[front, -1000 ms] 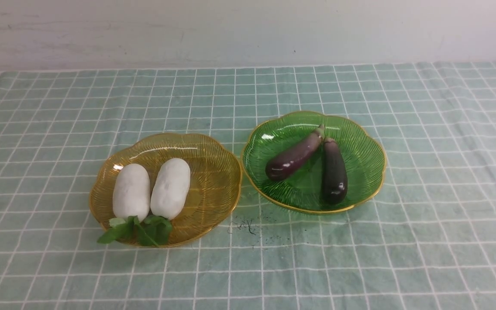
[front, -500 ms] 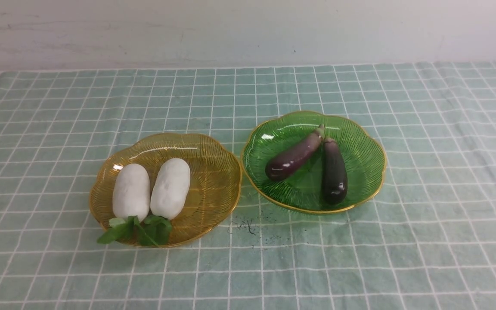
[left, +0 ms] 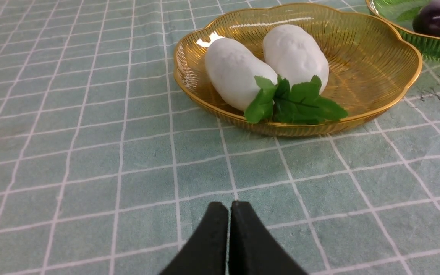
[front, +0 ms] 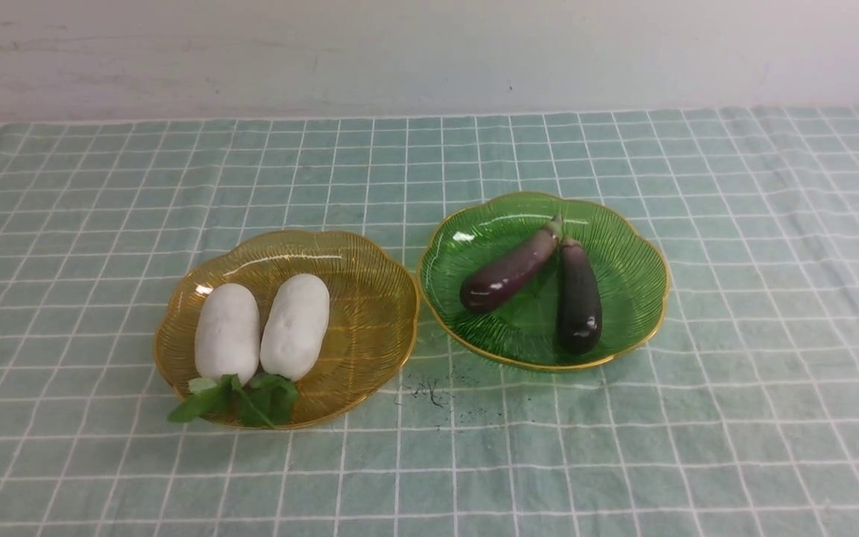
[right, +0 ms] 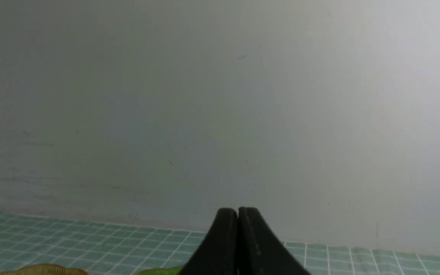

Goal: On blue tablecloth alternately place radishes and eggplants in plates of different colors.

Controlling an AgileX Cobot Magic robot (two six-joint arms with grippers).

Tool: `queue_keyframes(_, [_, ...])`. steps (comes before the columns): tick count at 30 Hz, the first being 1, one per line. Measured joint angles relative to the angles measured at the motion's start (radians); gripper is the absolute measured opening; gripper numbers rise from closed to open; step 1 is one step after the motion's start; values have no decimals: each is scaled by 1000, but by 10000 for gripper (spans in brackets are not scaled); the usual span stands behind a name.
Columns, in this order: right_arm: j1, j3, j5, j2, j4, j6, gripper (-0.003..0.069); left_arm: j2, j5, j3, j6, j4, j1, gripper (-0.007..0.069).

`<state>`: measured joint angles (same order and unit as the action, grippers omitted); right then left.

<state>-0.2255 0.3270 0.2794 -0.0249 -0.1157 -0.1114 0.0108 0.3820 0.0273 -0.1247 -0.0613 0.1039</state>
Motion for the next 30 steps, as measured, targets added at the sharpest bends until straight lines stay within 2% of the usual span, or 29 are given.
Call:
queue_keyframes(3, [39, -50, 2, 17, 7, 0, -9, 0, 0, 0, 0, 0, 0, -8])
queue_keyframes(7, [232, -169, 2, 37, 54, 1, -9, 0, 1, 0, 0, 0, 0, -8])
queue_keyframes(11, [308, -291, 2, 37, 56, 12, -9, 0, 1, 0, 0, 0, 0, -8])
queue_keyframes(16, [314, -352, 90, 37, 61, 13, -9, 0, 1, 0, 0, 0, 0, -8])
queue_keyframes(24, [269, -351, 96, 37, 61, 18, -9, 0, 1, 0, 0, 0, 0, -8])
queue_keyframes(30, [273, -351, 96, 37, 61, 16, -9, 0, 1, 0, 0, 0, 0, -8])
